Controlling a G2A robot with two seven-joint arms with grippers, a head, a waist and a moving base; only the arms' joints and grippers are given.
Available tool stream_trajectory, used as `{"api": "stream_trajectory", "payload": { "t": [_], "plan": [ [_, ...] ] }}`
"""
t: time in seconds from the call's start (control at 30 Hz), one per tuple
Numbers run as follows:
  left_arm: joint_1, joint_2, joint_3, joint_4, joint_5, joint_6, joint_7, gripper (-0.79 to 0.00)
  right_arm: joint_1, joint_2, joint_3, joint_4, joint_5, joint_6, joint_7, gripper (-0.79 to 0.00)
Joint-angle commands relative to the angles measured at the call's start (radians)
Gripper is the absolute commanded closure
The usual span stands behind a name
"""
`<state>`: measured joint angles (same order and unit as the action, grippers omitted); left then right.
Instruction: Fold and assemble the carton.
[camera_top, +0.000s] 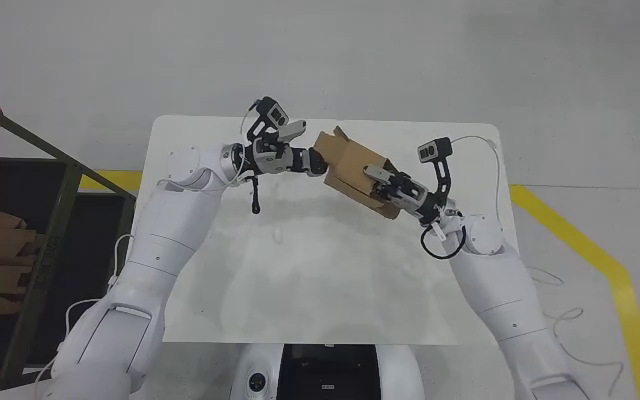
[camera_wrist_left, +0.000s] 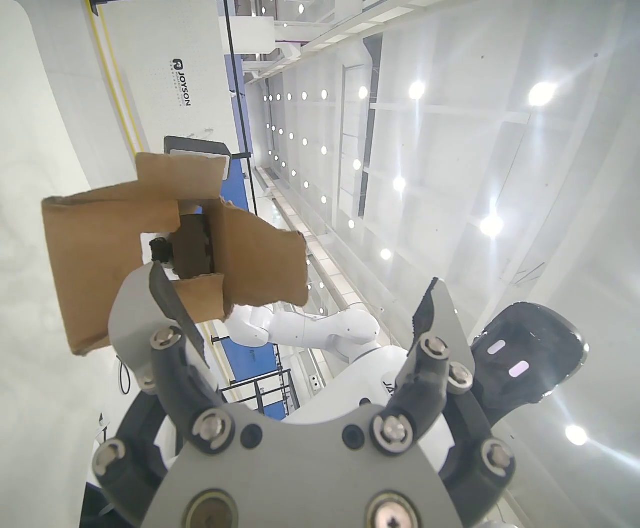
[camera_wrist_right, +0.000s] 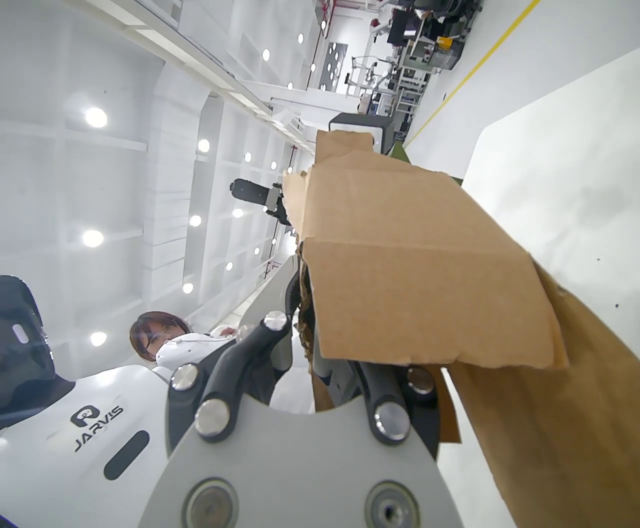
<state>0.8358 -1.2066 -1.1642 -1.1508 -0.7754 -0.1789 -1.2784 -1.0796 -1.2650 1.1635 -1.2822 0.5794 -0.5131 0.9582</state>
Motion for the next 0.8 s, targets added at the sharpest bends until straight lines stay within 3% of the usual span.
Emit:
{"api": "stream_trajectory", "payload": {
  "t": [0.0, 0.77],
  "plan": [
    [0.0, 0.0, 0.0, -0.001, -0.001, -0.001, 0.0, -0.785, 0.002, 0.001, -0.001, 0.0, -0.002, 0.004, 0.014, 0.0],
    [0.002, -0.002, 0.001, -0.004, 0.023, -0.009, 0.019, -0.785, 0.013, -0.004, -0.01, 0.021, 0.025, 0.0, 0.018, 0.0]
  ]
}}
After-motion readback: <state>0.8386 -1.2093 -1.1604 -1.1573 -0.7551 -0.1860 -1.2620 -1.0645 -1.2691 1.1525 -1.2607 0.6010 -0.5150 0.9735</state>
